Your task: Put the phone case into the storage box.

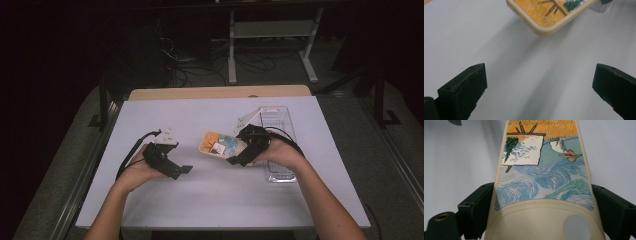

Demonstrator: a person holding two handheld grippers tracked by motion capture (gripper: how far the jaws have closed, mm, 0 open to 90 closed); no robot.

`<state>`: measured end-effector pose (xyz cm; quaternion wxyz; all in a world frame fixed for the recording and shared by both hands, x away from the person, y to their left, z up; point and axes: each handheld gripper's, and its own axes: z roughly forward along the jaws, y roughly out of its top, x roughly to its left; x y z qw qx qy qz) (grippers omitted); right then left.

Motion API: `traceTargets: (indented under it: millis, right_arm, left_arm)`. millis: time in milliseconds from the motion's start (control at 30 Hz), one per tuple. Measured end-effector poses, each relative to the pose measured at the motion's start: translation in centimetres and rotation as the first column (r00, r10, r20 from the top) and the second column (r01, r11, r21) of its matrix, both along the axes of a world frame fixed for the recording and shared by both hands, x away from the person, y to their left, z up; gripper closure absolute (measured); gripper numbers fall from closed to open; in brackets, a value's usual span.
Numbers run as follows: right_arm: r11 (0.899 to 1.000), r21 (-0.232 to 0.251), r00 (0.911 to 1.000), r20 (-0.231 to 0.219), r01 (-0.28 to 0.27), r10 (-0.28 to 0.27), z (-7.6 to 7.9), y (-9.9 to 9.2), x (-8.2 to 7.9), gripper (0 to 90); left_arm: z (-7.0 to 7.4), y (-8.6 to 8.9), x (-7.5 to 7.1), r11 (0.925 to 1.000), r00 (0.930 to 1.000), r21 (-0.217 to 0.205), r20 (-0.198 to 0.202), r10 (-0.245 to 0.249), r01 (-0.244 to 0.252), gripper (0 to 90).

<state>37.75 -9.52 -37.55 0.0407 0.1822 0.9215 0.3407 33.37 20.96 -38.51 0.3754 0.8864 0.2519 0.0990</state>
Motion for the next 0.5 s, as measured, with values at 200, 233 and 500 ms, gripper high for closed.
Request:
traceTargets:
  millis: [200, 233, 500]
  right_arm:
    - [0.999, 0.011, 0.9991, -0.003, 0.043, -0.043, -0.1, -0.4, 0.3, 10.3]
    - [0.998, 0.012, 0.9982, -0.022, 0.057, -0.057, -0.1, -0.4, 0.3, 10.3]
    - [0.995, 0.022, 0.9949, -0.04, 0.093, -0.092, -0.5, -0.2, 0.4, 10.4]
  left_arm:
    - [-1.3, 0.5, -0.7, 0.9965, 0.9973, -0.043, -0.015, 0.071, -0.072, 0.0]
    - [-1.5, 0.5, -0.8, 0.9963, 0.997, -0.038, -0.014, 0.076, -0.077, 0.0]
    - [-2.2, 0.4, -1.2, 0.9945, 0.9958, -0.053, 0.002, 0.091, -0.091, 0.0]
